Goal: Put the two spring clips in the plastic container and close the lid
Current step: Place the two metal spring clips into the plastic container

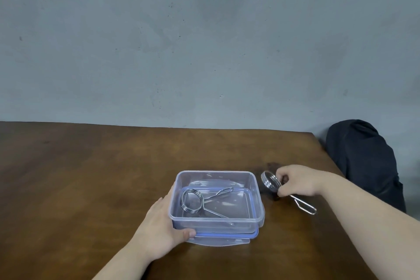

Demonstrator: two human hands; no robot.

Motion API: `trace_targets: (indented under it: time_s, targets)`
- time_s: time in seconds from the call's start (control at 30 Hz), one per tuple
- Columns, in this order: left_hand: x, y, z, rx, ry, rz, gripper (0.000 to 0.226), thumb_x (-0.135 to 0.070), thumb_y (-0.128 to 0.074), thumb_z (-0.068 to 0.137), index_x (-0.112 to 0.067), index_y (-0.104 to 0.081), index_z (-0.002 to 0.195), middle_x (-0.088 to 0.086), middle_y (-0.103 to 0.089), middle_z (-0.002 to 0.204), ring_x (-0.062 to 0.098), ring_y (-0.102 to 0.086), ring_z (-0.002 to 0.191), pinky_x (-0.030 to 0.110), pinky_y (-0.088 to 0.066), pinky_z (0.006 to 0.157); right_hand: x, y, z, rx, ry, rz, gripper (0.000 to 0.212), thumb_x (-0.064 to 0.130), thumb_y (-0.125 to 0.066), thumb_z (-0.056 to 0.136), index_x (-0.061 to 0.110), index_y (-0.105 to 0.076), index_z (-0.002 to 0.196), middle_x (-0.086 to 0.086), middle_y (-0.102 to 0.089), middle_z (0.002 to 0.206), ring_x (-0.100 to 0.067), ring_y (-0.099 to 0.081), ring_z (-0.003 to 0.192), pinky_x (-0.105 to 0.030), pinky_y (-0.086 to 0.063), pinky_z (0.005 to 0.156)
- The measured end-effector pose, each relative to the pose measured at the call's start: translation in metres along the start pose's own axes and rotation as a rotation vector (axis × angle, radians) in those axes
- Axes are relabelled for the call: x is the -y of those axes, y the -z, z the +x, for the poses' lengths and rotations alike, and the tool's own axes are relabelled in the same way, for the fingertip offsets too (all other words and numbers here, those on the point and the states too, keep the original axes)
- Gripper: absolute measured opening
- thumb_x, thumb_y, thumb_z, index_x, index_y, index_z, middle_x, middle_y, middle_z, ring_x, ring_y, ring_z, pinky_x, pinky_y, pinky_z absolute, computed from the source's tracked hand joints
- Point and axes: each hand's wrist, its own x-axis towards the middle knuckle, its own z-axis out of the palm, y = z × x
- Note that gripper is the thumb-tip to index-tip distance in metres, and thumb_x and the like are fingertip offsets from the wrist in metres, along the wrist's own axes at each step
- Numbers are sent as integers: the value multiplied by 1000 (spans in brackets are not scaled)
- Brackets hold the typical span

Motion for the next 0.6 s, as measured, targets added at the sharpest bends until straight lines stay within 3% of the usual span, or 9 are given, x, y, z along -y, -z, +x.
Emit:
trace_targets:
  time_s: [0.07, 0.17, 0.23, 0.37, 0.5, 0.6]
  targets:
    - [-3, 0, 1, -2, 0, 39, 97, -50, -80, 60, -55, -29, 142, -34, -58, 128, -3, -50, 120, 45, -35, 114, 12, 14, -9, -106, 64, 168, 24, 25, -82, 77, 18, -59, 76, 5, -57, 72, -14, -52, 67, -32, -39, 65]
    - [-10, -1, 6, 30, -6, 107, 101, -55, -75, 65, -66, -8, 140, -37, -48, 136, -8, -38, 132, 40, -11, 124, 63, 37, -25, -257, 239, 303, 32, 17, -84, 79, 17, -52, 73, 9, -49, 66, -11, -45, 62, -30, -34, 62]
    - [-12, -2, 9, 42, -10, 135, 100, -55, -75, 66, -73, -2, 133, -37, -46, 139, -7, -35, 135, 40, -7, 124, 107, 40, -36, -278, 344, 177, 28, 26, -83, 74, 21, -55, 74, 16, -53, 62, -7, -46, 59, -25, -38, 60]
    - [-11, -2, 10, 53, -17, 147, 107, -57, -73, 67, -68, 1, 142, -36, -40, 147, -7, -31, 140, 43, -6, 124, 169, 9, -38, -209, 449, -160, 27, 36, -77, 68, 23, -58, 81, 10, -61, 75, -14, -55, 69, -36, -50, 66]
    - [-5, -5, 10, 43, -13, 150, 113, -58, -73, 66, -53, 0, 152, -33, -35, 152, -5, -29, 144, 43, -6, 124, 178, -33, -15, -144, 395, -378, 30, 36, -75, 75, 17, -59, 89, -2, -65, 91, -26, -60, 82, -40, -51, 68]
    - [-4, -4, 10, 45, -17, 156, 109, -59, -72, 66, -53, -5, 152, -32, -37, 151, -4, -30, 144, 43, -5, 125, 170, -52, -2, -135, 348, -443, 30, 36, -75, 74, 18, -54, 85, -2, -60, 88, -28, -58, 80, -38, -51, 67]
